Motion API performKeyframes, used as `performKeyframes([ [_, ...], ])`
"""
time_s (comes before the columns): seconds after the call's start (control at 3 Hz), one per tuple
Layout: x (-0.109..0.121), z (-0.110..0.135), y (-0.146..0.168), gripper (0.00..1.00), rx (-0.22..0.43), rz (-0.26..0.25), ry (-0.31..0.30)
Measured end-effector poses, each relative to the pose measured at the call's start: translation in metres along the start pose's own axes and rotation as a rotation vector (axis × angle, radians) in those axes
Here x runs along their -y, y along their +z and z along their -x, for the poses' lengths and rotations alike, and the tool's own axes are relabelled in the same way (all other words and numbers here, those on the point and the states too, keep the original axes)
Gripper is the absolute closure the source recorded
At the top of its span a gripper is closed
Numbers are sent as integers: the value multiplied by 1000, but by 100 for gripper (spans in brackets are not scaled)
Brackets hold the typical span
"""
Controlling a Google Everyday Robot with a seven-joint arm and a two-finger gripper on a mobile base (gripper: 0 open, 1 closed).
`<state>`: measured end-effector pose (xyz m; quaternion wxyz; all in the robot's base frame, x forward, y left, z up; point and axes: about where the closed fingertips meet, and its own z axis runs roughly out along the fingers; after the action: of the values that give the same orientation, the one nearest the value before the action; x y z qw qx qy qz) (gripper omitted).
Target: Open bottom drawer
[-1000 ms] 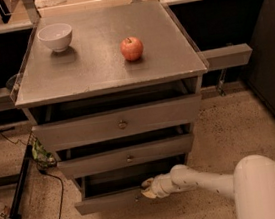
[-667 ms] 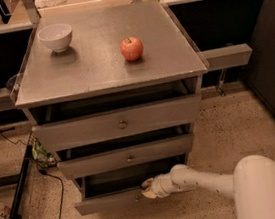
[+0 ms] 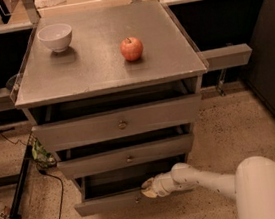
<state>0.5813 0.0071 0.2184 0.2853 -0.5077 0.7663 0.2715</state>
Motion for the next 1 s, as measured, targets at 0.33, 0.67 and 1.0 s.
performKeyframes([
  [0.33, 1, -2, -1, 100, -2, 6, 6],
  [0.67, 2, -2, -1, 100, -2, 6, 6],
  [1.0, 0, -4, -2, 100, -2, 8, 9],
])
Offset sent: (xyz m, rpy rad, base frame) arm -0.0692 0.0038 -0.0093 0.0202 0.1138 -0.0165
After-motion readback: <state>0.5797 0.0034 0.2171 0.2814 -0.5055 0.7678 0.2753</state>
